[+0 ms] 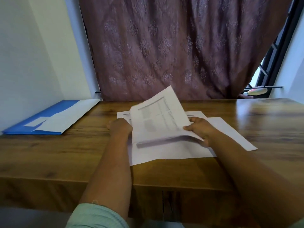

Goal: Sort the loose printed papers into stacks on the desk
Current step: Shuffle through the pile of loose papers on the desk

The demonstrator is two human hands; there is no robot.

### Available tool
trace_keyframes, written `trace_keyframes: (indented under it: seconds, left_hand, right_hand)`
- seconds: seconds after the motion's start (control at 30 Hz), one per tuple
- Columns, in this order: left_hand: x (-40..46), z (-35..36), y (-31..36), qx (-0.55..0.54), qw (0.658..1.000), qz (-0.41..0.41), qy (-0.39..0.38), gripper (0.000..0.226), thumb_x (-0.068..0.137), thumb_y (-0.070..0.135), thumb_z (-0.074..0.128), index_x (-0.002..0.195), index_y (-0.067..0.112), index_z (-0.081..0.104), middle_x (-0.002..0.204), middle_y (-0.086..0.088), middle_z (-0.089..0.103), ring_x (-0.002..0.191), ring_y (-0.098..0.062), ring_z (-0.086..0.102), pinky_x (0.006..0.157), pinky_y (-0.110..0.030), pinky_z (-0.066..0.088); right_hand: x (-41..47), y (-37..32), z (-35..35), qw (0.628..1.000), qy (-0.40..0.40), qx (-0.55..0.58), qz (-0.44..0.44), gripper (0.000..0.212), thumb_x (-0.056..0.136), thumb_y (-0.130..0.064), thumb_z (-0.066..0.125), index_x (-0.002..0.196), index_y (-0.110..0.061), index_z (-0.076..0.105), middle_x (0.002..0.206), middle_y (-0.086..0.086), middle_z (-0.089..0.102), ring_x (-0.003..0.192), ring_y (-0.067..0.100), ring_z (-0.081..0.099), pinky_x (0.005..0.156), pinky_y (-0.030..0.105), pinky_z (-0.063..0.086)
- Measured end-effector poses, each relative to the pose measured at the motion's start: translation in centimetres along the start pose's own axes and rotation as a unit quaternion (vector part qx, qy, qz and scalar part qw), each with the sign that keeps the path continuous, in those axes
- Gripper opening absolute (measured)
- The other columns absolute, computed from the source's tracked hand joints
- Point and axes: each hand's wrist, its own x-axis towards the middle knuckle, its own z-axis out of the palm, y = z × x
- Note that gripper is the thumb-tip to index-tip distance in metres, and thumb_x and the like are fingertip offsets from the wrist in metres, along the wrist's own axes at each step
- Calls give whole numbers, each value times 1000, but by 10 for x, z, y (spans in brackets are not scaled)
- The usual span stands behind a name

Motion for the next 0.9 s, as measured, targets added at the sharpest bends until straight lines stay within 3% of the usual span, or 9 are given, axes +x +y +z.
trace_keyframes:
  seconds: [0.13, 0.2, 0.33, 0.47, 0.57, 0.67, 0.77, 0.9]
  left_hand:
    - [3, 3, -3, -61, 998, 18, 21, 26, 99, 33, 50, 111, 13, 62, 110, -11, 65, 86, -22, 56, 69, -31, 43]
    - [7, 6, -3, -72, 997, 22, 29, 29, 98, 39, 48, 111, 17, 63, 108, -10, 65, 84, -22, 56, 67, -31, 41]
    - [8, 8, -2, -56, 998, 9, 26, 27, 98, 38, 50, 108, 15, 61, 105, -7, 63, 87, -22, 57, 70, -32, 42]
    - [7, 7, -2, -83, 996, 35, 26, 34, 93, 42, 59, 118, 18, 59, 116, -7, 62, 104, -27, 60, 75, -31, 44]
    - [6, 5, -4, -120, 993, 13, 19, 38, 92, 35, 65, 122, 13, 59, 119, -12, 62, 104, -29, 60, 77, -31, 45]
    - [7, 8, -10, -150, 988, -19, 23, 32, 94, 30, 63, 118, 8, 60, 113, -14, 64, 96, -28, 62, 74, -30, 47]
    - [5, 9, -10, -144, 989, -16, 31, 28, 96, 28, 58, 115, 8, 61, 111, -15, 64, 95, -29, 64, 73, -30, 49]
    - [2, 11, -4, -129, 990, -26, 40, 23, 96, 25, 60, 112, 8, 60, 109, -13, 64, 86, -25, 60, 68, -28, 45]
  right_hand:
    - [-1, 0, 8, 998, 19, -54, -8, 41, 90, -7, 67, 128, -18, 57, 119, 3, 62, 98, 27, 66, 81, 36, 59]
    - [-3, 0, 5, 997, 31, -66, -16, 46, 90, -9, 67, 133, -19, 54, 117, 1, 59, 96, 25, 65, 77, 31, 59]
    - [-5, 3, 4, 992, 40, -102, -55, 49, 91, -12, 66, 136, -21, 50, 135, 3, 56, 102, 22, 63, 82, 33, 57]
    - [-2, 13, 4, 926, 72, -322, -182, 47, 96, -20, 59, 140, -28, 43, 143, -1, 50, 112, 15, 54, 73, 18, 49]
    - [5, 16, 11, 876, 75, -417, -229, 48, 100, -26, 51, 144, -33, 35, 149, 3, 40, 128, 25, 43, 101, 37, 45]
    - [3, 13, 21, 853, 34, -477, -209, 55, 99, -32, 52, 146, -41, 23, 146, 6, 38, 128, 27, 41, 100, 39, 44]
    - [1, 11, 23, 853, 20, -485, -192, 65, 95, -38, 59, 146, -42, 19, 141, 8, 43, 122, 28, 47, 95, 37, 48]
    - [0, 8, 19, 881, 8, -429, -199, 66, 90, -28, 68, 140, -38, 26, 139, 7, 49, 114, 27, 56, 87, 30, 53]
